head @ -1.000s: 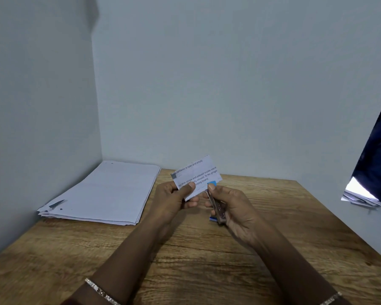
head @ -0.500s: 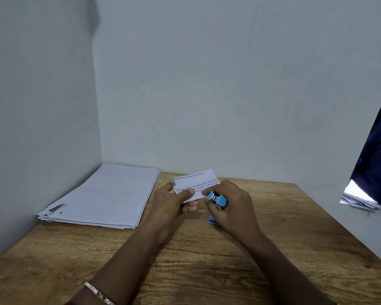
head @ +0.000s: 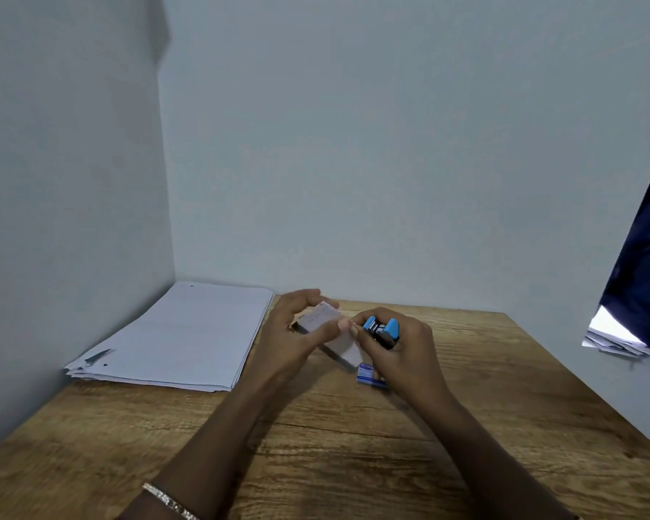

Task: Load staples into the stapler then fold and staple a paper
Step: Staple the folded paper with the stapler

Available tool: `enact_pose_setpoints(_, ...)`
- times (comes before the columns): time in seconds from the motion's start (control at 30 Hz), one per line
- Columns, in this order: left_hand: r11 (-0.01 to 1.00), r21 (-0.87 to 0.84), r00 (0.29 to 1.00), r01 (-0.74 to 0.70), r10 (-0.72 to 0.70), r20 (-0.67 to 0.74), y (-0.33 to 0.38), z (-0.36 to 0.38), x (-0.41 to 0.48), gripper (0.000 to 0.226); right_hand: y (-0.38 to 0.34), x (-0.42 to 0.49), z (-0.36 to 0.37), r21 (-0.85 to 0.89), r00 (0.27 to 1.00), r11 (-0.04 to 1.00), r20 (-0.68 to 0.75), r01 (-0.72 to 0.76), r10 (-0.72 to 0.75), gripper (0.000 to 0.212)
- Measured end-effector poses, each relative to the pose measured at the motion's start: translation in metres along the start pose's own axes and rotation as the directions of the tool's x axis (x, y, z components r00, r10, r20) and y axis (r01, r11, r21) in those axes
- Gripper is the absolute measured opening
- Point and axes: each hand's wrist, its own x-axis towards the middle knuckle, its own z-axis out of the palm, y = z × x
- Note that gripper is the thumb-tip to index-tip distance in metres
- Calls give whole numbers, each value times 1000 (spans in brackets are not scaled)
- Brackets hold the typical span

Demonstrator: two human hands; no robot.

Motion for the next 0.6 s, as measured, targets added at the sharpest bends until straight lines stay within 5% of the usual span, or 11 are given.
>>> enact_pose_setpoints(0.3,993,-90,997,80,-77,31,-3,4,0,10,-3,1,-1,258,969,934,58,-246,239,16)
enact_pose_setpoints(0.6,992,-91,995,84,-79,58,1,5,-1,35,0,2,-3,251,973,941,37,-229,227,17)
